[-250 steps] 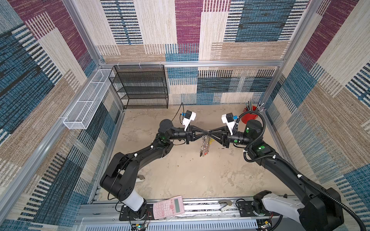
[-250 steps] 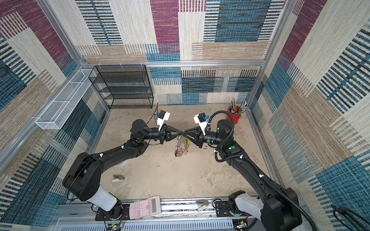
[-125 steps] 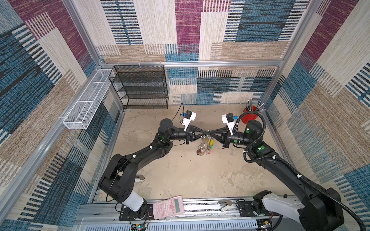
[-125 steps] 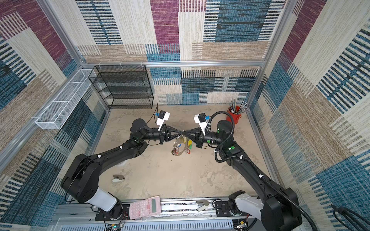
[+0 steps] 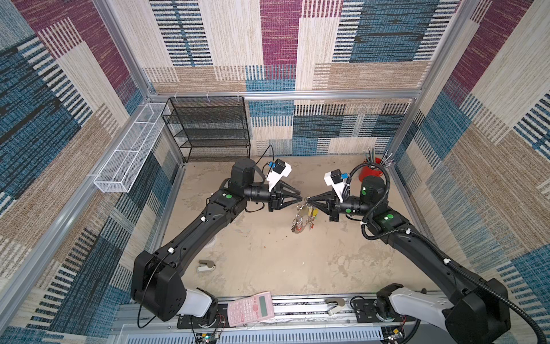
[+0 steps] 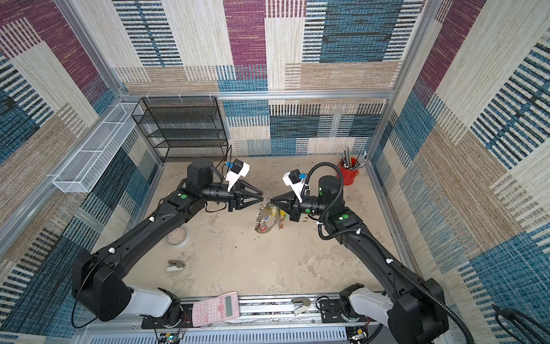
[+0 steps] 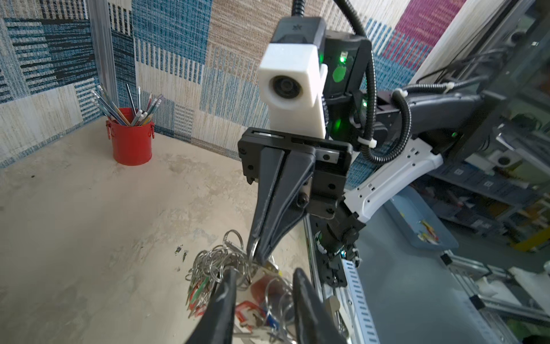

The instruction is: Put the keys on the keyring

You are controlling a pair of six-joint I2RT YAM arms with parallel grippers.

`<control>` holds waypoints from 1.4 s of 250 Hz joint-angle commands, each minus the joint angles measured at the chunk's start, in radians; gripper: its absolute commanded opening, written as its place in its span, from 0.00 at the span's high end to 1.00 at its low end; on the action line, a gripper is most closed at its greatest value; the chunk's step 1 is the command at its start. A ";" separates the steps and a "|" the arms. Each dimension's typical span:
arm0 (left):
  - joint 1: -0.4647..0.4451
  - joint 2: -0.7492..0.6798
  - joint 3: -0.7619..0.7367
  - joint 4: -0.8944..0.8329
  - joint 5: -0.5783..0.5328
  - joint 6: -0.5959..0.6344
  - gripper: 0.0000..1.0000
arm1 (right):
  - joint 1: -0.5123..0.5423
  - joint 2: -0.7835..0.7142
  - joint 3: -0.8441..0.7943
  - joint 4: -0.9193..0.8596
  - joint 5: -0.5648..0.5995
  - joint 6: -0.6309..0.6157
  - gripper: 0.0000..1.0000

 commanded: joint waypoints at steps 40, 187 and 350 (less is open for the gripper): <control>-0.009 0.046 0.197 -0.513 -0.112 0.438 0.62 | 0.031 0.023 0.046 -0.042 -0.010 -0.073 1.00; -0.088 0.160 0.335 -0.612 -0.167 0.480 0.85 | 0.051 0.025 0.050 -0.041 -0.024 -0.078 1.00; -0.078 0.091 0.202 -0.376 -0.133 0.274 1.00 | 0.025 -0.029 0.025 -0.016 0.043 -0.022 0.74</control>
